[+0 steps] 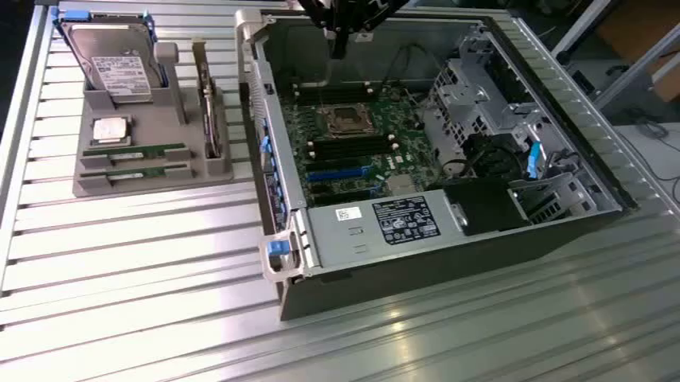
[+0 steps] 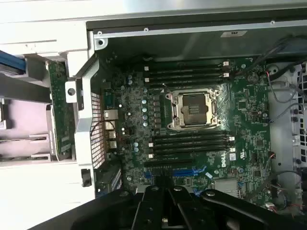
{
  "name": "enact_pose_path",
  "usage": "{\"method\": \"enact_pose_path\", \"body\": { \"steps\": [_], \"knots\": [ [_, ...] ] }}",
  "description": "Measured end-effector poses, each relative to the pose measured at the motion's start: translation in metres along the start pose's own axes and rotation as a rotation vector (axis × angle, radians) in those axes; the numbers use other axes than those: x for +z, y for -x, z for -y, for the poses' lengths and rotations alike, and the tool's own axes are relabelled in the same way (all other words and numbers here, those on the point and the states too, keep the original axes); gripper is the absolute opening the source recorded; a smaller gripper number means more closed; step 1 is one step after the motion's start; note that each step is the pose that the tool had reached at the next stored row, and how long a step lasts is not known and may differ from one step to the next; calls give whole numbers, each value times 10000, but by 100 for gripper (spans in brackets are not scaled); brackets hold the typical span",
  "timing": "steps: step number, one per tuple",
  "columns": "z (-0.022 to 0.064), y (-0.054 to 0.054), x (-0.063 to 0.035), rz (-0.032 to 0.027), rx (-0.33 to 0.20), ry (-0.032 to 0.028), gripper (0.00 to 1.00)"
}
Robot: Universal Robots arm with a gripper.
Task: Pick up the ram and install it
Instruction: 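Reach for the ram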
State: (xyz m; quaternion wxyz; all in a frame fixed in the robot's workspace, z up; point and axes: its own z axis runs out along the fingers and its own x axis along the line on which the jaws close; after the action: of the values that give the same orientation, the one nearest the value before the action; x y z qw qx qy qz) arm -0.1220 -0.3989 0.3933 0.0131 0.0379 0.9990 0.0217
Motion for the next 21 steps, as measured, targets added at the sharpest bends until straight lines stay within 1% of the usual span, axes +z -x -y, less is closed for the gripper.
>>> {"method": "enact_pose_path", "body": {
  "steps": [1,3,4,12,15,21],
  "knots": [
    [8,-112,-3,1,0,0,11],
    [14,-186,-5,1,0,0,11],
    [15,-203,-6,1,0,0,11],
    [20,-269,-7,1,0,0,11],
    [24,-317,-9,1,0,-1,11],
    [27,-358,-10,1,0,0,11]
  ]
}}
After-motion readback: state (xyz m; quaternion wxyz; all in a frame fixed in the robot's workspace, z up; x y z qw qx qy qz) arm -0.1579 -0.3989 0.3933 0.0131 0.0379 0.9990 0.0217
